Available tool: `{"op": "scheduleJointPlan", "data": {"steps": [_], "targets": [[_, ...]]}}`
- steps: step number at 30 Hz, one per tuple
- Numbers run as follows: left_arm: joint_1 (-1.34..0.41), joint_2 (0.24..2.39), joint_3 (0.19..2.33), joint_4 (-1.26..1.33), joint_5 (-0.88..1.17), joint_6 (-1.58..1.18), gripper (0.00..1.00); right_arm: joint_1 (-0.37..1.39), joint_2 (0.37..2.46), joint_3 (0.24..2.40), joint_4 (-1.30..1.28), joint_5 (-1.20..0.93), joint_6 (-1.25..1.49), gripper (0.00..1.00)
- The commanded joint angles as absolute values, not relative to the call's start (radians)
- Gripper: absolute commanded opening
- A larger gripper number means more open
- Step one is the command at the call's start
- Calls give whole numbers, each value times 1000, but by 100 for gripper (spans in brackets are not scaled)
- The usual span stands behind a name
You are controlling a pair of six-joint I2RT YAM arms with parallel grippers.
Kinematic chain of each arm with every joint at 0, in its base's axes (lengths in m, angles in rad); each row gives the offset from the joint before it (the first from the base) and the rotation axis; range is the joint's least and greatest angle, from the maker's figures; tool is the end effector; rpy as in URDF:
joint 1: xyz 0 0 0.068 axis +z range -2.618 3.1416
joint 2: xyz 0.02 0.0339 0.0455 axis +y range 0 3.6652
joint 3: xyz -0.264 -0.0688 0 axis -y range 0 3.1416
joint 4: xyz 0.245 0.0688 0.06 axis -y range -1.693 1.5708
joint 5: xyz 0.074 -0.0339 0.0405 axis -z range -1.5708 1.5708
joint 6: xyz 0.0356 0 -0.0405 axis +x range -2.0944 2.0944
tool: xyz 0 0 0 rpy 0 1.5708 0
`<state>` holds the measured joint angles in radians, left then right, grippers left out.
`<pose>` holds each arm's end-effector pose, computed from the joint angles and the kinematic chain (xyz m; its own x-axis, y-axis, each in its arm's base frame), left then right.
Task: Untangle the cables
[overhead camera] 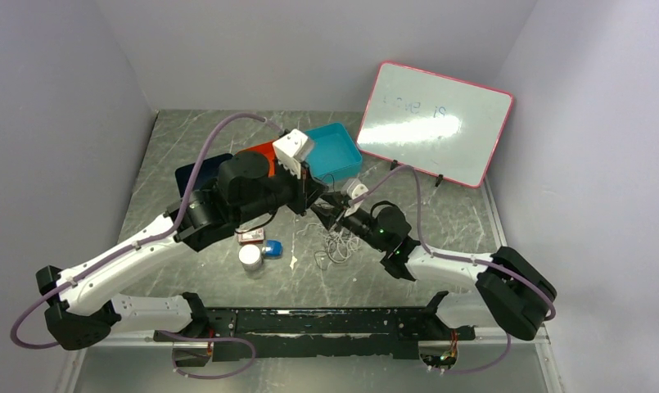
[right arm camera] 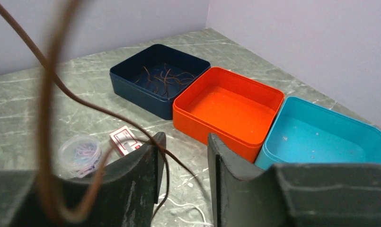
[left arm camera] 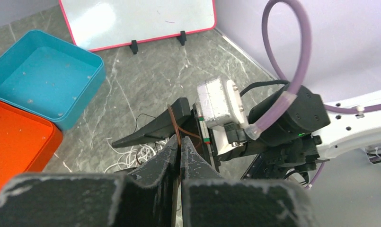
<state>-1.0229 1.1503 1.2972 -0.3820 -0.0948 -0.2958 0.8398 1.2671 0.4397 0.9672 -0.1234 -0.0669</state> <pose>0.1343 -0.2136 0.4242 -0.3498 0.0161 -0.9367 0.7316 0.6292 -0.2624 0.1698 0.1960 0.2409 0.1477 0.0653 -0.9869 -0.8122 0.5774 -0.0833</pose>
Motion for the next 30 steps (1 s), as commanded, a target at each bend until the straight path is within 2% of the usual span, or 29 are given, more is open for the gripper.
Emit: {"op": "scheduleJointPlan", "data": {"steps": [1, 21, 30], "targets": [[-1026, 1118, 1356, -377, -93, -309, 7, 838, 1287, 440, 1041, -103, -50, 39], [-1027, 1188, 1681, -374, -164, -234, 7, 838, 1291, 233, 1088, 3, 130, 21], [-1027, 1211, 1777, -359, -137, -224, 7, 839, 1339, 170, 1149, 70, 178, 18]]}}
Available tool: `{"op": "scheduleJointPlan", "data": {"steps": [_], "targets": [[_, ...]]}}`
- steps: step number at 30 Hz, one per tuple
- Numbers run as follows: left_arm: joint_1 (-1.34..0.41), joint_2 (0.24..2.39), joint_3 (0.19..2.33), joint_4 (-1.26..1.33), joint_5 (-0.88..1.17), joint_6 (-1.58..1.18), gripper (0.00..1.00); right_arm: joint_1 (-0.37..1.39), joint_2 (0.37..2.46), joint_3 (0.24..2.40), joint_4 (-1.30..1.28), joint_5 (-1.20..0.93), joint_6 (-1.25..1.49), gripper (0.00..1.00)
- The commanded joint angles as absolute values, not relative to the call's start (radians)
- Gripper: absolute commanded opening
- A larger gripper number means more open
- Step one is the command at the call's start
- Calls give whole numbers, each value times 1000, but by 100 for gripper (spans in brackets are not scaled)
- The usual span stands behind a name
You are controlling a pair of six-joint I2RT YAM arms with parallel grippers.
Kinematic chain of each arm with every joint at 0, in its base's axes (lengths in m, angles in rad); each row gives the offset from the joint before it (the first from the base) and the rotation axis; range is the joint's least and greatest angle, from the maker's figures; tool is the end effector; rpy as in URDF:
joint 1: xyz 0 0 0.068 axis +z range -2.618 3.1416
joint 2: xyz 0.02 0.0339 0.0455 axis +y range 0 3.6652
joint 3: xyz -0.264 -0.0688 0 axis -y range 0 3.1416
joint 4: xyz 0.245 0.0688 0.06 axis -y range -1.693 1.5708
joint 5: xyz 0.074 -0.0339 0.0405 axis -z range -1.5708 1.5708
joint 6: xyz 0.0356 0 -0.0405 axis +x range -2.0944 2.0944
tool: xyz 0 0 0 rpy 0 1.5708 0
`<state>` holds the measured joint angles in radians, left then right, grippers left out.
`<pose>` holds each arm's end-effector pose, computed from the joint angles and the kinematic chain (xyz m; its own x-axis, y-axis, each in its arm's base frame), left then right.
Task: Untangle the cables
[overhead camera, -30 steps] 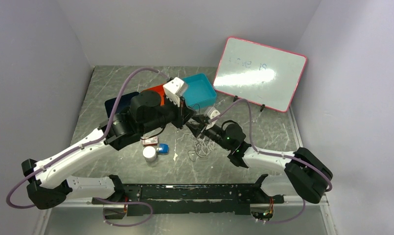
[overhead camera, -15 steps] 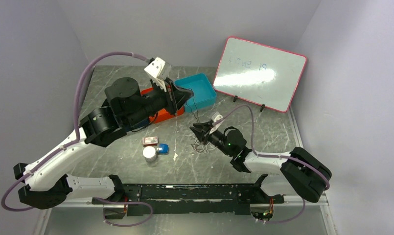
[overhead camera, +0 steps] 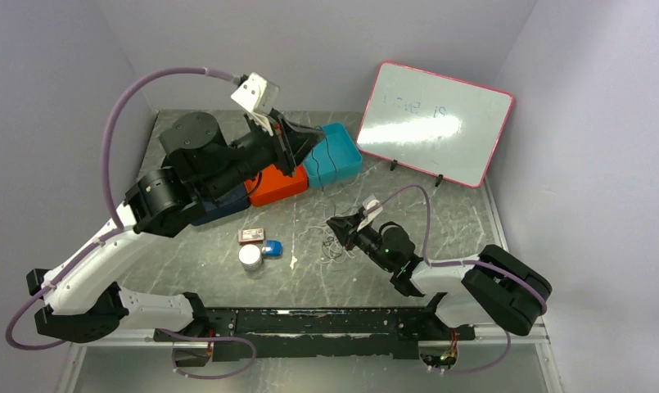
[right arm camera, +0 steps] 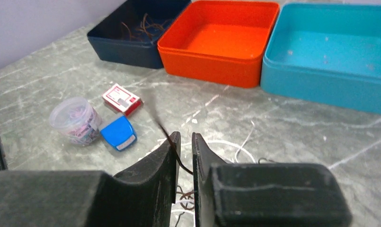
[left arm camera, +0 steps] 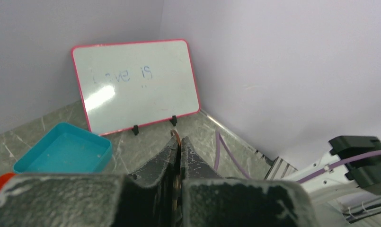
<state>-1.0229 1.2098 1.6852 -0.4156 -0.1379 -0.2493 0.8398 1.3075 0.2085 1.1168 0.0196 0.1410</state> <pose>0.1220 -0.1905 0.5325 -0.1608 -0.2056 -0.9653 0.7578 0.6009 -0.2542 0.1512 0.1675 0.1794 -0.0910 0.1090 -0.9899 -0.7257 0.6734 0.1409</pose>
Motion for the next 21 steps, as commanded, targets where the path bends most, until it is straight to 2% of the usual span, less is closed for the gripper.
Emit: {"op": "scheduleJointPlan", "data": {"steps": [1, 9, 21], "targets": [[-1027, 1215, 1798, -361, -137, -221, 7, 838, 1345, 163, 1156, 79, 187, 18], [-1026, 1262, 1960, -389, -185, -165, 7, 838, 1374, 108, 1219, 141, 246, 18], [-1026, 1319, 2177, -409, -268, -60, 7, 839, 1417, 90, 1162, 242, 306, 18]]}}
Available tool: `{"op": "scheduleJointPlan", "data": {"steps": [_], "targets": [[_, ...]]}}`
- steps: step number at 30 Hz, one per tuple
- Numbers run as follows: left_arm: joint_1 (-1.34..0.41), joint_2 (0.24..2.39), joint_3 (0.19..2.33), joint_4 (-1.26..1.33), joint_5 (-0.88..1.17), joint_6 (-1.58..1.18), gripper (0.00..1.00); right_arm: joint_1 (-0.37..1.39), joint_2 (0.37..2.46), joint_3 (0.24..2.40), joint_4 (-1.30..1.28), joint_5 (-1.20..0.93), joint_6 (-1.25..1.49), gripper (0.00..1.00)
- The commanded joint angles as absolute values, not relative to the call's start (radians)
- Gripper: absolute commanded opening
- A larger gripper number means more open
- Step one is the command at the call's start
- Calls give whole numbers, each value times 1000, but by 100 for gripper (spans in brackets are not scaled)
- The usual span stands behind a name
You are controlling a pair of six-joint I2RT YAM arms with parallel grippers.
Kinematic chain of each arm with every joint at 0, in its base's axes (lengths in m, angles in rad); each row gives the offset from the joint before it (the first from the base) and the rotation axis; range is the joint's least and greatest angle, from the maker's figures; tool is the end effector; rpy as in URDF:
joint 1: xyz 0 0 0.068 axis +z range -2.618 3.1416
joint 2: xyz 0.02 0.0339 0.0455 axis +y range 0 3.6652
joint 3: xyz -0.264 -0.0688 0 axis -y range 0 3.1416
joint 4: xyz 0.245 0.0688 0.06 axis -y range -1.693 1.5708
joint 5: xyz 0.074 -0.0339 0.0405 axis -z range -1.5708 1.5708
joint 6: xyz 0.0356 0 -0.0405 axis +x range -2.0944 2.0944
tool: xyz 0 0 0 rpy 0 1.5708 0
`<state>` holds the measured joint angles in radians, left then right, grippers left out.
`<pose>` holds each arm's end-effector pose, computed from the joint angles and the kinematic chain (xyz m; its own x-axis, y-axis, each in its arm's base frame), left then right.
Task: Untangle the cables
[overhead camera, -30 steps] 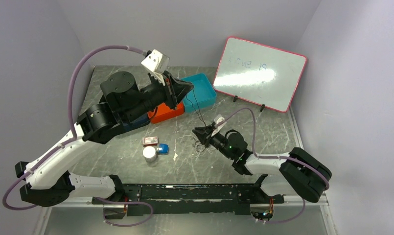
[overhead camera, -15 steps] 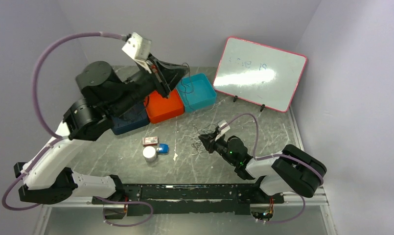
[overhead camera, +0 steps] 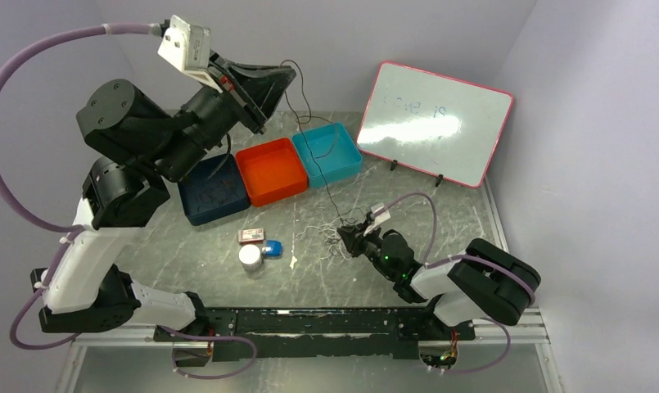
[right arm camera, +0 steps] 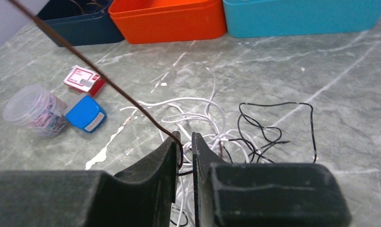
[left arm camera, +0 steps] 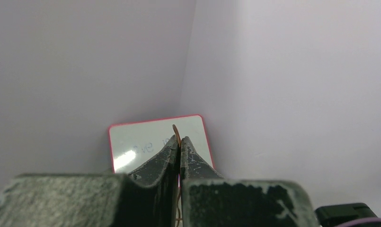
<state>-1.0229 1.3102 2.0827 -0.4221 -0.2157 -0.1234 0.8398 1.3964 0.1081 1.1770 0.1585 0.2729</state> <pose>0.1043 -0.1563 0.6199 0.0877 -0.3745 -0.9231 0.7456 0.6392 -0.1885 0.1434 0.1515 0.1428 -0.2413 0.1295 -0.9618 -0.5871 0.7696 0.2510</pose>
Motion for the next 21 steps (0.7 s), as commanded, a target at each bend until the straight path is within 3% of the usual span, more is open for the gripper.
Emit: {"op": "scheduleJointPlan", "data": {"steps": [1, 10, 21], "targets": [[-1026, 1324, 2197, -408, -276, -49, 7, 839, 1417, 94, 1141, 257, 312, 18], [-1026, 1304, 2254, -352, -386, 49, 7, 838, 1352, 102, 938, 418, 382, 25], [-1026, 1266, 2289, -304, -495, 163, 7, 839, 1317, 101, 847, 470, 411, 28]]}}
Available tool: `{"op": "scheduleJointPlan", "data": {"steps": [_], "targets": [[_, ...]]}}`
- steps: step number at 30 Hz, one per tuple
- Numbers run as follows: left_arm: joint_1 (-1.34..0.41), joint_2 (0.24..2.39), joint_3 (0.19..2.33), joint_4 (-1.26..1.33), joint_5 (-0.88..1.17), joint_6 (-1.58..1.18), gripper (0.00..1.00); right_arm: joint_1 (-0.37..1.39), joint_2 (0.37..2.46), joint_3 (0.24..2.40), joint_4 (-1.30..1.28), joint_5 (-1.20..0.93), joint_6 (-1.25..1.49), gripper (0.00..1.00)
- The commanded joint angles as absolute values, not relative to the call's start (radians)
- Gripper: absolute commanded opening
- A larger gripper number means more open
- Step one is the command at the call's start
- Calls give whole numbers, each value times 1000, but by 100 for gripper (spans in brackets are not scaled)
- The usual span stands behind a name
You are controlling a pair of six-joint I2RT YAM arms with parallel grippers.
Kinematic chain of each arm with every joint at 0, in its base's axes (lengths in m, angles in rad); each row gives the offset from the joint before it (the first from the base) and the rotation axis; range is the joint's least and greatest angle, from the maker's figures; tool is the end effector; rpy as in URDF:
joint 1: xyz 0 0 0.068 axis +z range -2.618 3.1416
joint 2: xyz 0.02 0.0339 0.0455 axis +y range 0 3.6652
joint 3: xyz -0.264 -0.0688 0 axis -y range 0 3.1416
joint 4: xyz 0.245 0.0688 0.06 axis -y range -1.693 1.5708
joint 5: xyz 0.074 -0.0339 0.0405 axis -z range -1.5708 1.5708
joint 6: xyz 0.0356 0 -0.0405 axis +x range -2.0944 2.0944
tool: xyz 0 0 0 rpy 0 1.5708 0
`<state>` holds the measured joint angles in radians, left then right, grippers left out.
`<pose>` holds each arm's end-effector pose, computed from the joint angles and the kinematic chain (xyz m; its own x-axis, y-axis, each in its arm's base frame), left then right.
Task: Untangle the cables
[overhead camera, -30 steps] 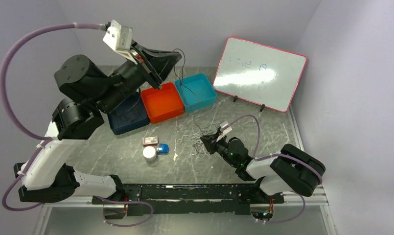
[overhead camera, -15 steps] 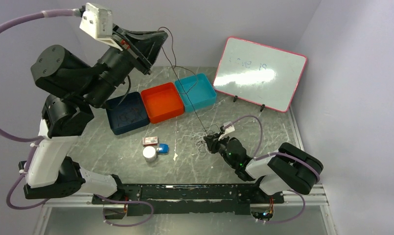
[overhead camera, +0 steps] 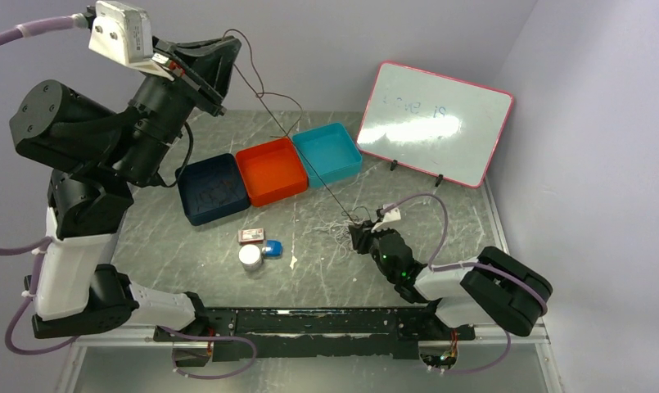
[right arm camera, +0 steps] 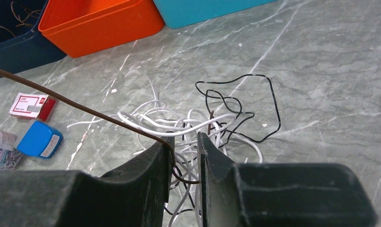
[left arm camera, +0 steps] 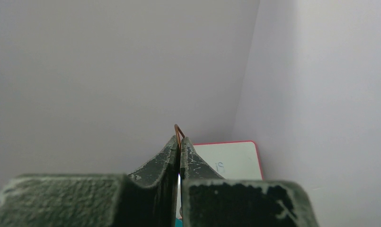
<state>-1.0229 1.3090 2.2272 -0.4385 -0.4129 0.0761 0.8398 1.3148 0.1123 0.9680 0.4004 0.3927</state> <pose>0.0889 -0.1183 0.6488 0.2850 -0.3334 -0.8986 0.5765 0.8087 -0.1172 0.1447 0.1405 0.1371 -0.3088 0.1835 -0.9333 -0.3402 0.8950 0.2885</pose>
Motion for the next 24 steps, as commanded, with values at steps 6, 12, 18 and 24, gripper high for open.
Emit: {"op": "scheduleJointPlan", "data": {"steps": [6, 12, 18, 24], "targets": [[-1026, 1244, 2288, -254, -616, 292, 7, 838, 1296, 83, 809, 501, 448, 35], [-1027, 1195, 2266, -205, -677, 368, 7, 838, 1287, 99, 767, 519, 445, 40], [-1028, 1152, 2258, -181, -706, 410, 7, 838, 1274, 114, 720, 539, 460, 46], [-1030, 1139, 2260, -191, -732, 439, 7, 839, 1221, 119, 665, 565, 470, 47]]}}
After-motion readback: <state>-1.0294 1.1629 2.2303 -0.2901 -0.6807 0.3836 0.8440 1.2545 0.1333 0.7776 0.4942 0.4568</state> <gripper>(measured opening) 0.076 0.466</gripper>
